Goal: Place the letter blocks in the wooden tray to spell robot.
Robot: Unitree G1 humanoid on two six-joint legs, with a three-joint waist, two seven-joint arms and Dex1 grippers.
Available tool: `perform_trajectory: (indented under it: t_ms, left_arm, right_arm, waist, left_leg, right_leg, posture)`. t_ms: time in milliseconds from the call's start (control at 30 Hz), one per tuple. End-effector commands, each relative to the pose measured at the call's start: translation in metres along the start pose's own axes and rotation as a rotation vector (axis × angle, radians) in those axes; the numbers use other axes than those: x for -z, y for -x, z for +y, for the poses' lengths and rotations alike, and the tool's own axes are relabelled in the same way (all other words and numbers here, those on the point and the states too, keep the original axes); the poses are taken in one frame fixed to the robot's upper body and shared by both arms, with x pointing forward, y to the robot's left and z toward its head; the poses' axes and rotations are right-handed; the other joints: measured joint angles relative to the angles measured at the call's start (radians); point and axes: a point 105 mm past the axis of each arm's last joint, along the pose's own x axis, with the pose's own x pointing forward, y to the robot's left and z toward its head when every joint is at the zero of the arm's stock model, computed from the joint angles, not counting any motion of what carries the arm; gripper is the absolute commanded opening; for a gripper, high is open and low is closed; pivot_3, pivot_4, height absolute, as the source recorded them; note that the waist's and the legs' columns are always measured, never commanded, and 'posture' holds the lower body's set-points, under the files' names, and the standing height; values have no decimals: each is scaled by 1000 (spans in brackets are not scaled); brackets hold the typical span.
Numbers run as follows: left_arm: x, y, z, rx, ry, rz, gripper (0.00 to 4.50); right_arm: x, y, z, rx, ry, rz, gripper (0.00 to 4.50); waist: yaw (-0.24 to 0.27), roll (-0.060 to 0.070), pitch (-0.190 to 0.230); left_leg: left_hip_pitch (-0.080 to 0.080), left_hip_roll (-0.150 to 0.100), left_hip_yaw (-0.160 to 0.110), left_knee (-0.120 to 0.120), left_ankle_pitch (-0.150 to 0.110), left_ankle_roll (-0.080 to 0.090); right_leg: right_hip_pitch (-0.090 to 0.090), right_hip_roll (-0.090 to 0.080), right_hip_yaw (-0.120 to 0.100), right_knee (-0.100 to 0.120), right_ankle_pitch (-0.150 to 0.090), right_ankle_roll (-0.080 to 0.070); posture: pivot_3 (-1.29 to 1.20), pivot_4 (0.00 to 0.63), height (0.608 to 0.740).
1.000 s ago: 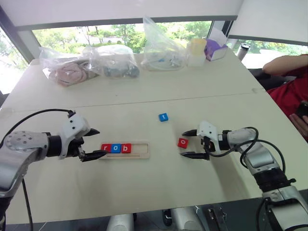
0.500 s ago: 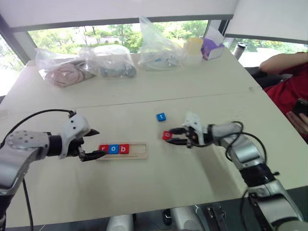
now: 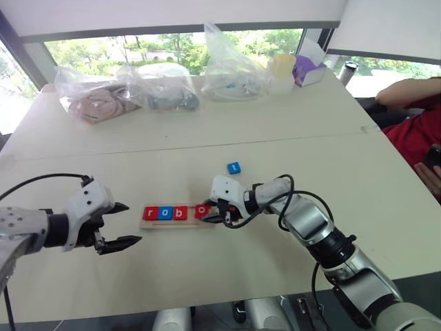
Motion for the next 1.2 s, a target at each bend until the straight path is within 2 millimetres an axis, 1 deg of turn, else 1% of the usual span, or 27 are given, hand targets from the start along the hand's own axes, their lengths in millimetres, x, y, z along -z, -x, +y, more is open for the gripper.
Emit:
perform_trajectory:
  t_ms: [33,100,233,333,433,533,733,933,1000,1033,1133,1167,1200]
  left_arm:
    - [-9,5,2,-36,-27,-19,4500]
    - [-9,5,3,-39,-25,-21,4500]
    - [-10,3,3,-34,-24,-26,4500]
    - [-11,3,3,-33,-24,-26,4500]
    - [-11,2,3,-33,-24,-27,4500]
    - [-11,1,3,-33,-21,-30,4500]
    - [-11,-4,3,-33,-20,-36,4500]
    - [-11,-6,5,-40,-21,-39,4500]
    - [-11,-7,5,-42,-22,-39,4500]
    - [-11,-7,5,-42,-22,-38,4500]
    - [-11,-7,6,-44,-23,-37,4500]
    - [-11,-7,6,-45,-23,-36,4500]
    - [-11,-7,7,-46,-24,-36,4500]
  right_arm:
    - [-13,-1,0,-2,54,-16,1154]
    - [-13,-6,2,-19,78,-14,1154]
    - [-12,-17,4,-30,60,-14,1154]
    - [-13,-20,5,-32,55,-16,1154]
    - [-13,-22,5,-33,51,-16,1154]
    - [-12,-25,0,-18,49,-14,1154]
    - [-16,-28,-5,-5,48,-25,1154]
    - [-15,-30,0,-30,31,-30,1154]
    - [-15,-30,1,-35,21,-33,2200]
    - [-16,-30,2,-36,19,-35,2634]
    - [-22,-29,-1,-18,7,-54,4184]
    - [-24,-29,-3,-12,3,-61,4487]
    - [-27,-27,-5,-1,0,-70,4487]
  waist:
    - [0,0,0]
    - [-1,0,0]
    - [-1,0,0]
    - [-1,0,0]
    - [-1,0,0]
    - [-1,0,0]
    - [-1,0,0]
    - [-1,0,0]
    - [-1,0,0]
    - [-1,0,0]
    - [-1,0,0]
    - [-1,0,0]
    - [-1,0,0]
  left_leg:
    - [0,0,0,0,0,0]
    - [0,0,0,0,0,0]
    - [1,0,0,-1,0,0]
    - [0,0,0,-1,0,0]
    - [0,0,0,-1,0,0]
    - [1,0,0,-1,0,0]
    - [1,0,0,-1,0,0]
    - [1,0,0,-1,0,0]
    - [1,0,0,-1,0,0]
    - [1,0,0,-1,0,0]
    - [1,0,0,-1,0,0]
    - [1,0,0,-1,0,0]
    - [1,0,0,-1,0,0]
  right_leg:
    - [0,0,0,0,0,0]
    - [0,0,0,0,0,0]
    - [0,0,0,0,0,0]
    - [0,0,0,0,0,0]
    - [0,0,0,0,0,0]
    - [0,0,0,0,0,0]
    - [0,0,0,0,0,0]
    - [0,0,0,0,0,0]
    - [0,0,0,0,0,0]
    - [0,0,0,0,0,0]
    - [0,0,0,0,0,0]
    - [0,0,0,0,0,0]
    - [0,0,0,0,0,0]
  posture:
    - [0,150,740]
    - [0,150,740]
    - [0,150,740]
    - [0,150,740]
    - [0,150,740]
    - [0,150,740]
    - [0,150,740]
    - [0,150,740]
    - [0,150,740]
    - [0,150,740]
    - [0,150,740]
    - [0,150,740]
    - [0,150,740]
